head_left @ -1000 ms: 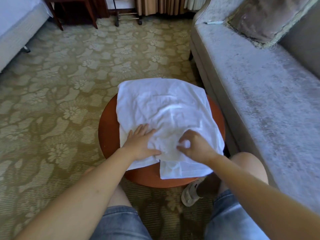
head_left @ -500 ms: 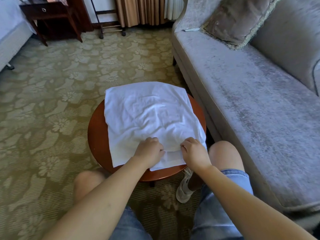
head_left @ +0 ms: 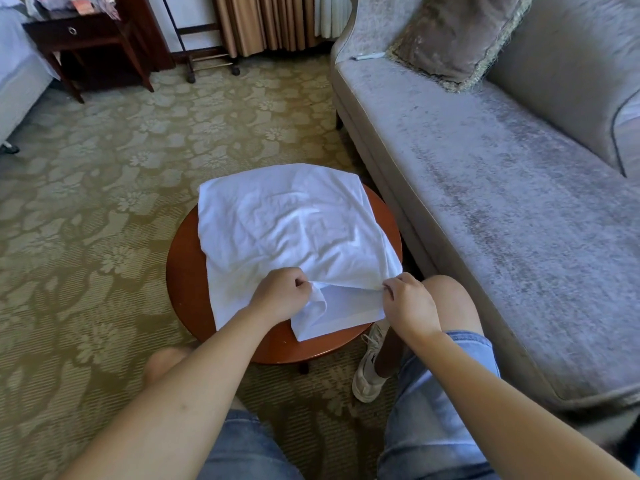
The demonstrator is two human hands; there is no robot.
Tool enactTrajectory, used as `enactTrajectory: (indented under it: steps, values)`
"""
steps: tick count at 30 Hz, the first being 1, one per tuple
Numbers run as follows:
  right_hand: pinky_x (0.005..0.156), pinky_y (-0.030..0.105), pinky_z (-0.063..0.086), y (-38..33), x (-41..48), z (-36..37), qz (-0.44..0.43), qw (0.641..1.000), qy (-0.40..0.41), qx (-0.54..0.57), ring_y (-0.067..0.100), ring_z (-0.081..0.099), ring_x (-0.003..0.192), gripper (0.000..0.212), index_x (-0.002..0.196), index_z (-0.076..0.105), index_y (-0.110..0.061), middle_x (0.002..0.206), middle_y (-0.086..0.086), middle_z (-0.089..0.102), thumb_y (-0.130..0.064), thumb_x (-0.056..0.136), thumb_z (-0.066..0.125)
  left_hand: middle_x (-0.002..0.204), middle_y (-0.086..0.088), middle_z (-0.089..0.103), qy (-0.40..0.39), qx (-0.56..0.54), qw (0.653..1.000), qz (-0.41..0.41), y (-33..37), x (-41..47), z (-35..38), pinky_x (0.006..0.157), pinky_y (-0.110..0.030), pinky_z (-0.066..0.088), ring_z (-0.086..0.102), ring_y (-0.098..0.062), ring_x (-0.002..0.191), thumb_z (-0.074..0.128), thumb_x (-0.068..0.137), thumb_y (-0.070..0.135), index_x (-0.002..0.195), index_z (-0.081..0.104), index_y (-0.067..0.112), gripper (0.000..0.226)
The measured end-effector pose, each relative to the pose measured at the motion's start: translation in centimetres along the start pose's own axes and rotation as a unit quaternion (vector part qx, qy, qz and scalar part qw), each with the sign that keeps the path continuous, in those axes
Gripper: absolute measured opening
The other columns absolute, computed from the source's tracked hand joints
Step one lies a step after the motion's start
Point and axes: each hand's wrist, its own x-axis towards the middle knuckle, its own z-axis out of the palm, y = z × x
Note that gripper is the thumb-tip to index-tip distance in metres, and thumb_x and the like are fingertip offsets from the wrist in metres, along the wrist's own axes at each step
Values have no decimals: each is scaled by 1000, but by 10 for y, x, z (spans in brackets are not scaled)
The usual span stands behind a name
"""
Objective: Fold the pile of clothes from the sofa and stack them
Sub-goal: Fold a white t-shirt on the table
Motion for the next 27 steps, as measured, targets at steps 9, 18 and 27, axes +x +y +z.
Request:
enactTrajectory:
  steps: [9,18,27]
  values:
    - [70,32,45,-7,7,-4,-21,994,-78,-69,28,52,99,29,116,62,-7,108,9,53,-13,91,47,69,2,54,58,-26,998,0,1,-2,-9,53,-25,34,50,-15,65,50,97,21,80,62,12,23]
    - [68,31,47,-18,11,-3,-69,985,-80,-138,25,53,95,22,98,62,-9,101,6,54,-24,95,47,80,5,64,89,-63,993,-51,7,-5,1,66,-33,50,62,-16,78,50,94,27,81,58,23,16]
    - [53,28,39,-14,32,-14,-52,993,-66,81,22,53,62,27,68,61,-9,65,2,58,-10,92,49,86,0,56,107,-135,981,-91,4,-7,11,54,-24,35,55,-19,79,64,87,17,101,47,17,22]
